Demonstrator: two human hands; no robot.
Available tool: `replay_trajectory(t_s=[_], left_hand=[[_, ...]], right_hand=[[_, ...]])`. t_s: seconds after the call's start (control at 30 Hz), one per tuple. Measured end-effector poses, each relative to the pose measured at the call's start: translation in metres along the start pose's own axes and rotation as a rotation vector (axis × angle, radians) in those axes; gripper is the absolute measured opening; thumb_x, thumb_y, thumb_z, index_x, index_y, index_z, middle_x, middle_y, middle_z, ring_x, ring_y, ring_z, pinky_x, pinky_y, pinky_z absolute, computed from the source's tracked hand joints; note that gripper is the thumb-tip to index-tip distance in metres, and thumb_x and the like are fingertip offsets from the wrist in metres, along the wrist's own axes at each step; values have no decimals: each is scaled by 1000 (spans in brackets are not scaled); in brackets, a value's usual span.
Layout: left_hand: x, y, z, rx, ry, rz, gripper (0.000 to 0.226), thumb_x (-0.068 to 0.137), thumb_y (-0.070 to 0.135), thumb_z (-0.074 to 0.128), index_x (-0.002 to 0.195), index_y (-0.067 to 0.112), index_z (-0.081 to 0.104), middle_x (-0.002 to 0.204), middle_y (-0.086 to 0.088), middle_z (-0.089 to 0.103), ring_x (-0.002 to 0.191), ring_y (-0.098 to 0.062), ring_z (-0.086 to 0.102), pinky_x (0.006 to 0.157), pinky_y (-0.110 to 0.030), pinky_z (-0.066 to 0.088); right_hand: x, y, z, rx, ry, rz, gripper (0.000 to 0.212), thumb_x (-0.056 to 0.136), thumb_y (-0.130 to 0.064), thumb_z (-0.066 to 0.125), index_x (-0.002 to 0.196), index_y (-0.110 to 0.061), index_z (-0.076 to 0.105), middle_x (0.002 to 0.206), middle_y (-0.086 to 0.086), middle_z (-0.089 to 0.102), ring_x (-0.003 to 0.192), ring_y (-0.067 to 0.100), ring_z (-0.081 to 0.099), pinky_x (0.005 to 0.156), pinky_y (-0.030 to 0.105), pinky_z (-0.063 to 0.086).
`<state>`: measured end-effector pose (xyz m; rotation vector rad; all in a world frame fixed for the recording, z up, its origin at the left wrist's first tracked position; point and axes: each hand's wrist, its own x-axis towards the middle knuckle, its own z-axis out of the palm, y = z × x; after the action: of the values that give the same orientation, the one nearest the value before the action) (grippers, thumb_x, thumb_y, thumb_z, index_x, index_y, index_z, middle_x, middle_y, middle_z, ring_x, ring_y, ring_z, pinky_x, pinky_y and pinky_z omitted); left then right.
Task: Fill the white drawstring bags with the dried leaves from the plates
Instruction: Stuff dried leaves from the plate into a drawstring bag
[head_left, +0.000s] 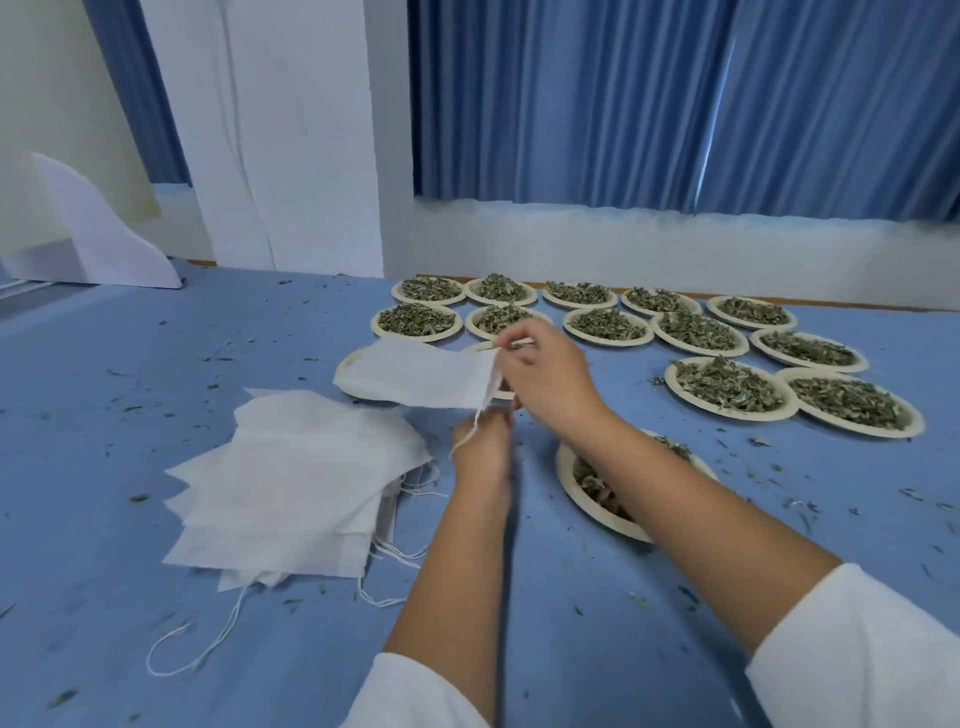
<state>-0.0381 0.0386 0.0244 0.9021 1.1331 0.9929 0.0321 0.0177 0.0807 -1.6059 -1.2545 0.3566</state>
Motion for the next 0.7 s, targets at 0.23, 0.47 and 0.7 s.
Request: replay_trajectory(t_s=[0.23,0.47,0.7], left_hand=[[8,11,-3,-295,83,-34,26,94,12,45,72,15,57,68,3,62,37,-4,43,32,-13,22],[-20,9,4,29,-227,-74,36,94,57,47,96,22,56,93,-4,71,80,-22,72,61,-33,56],[-44,10,17,321,-520,-89,66,97,64,27,100,10,64,63,-4,69,37,-13,49,37,-16,31]], right_hand=[[-22,42,-74,33,162,172,7,86,-12,67,89,-18,64,82,6,68,58,11,58,51,25,44],[-32,63,-78,12,233,162,12,84,-14,69,78,-23,63,80,0,68,74,14,65,65,26,52],[-33,68,-83,120,346,123,5,84,-12,70,85,-16,66,81,-5,67,71,4,60,60,11,48]])
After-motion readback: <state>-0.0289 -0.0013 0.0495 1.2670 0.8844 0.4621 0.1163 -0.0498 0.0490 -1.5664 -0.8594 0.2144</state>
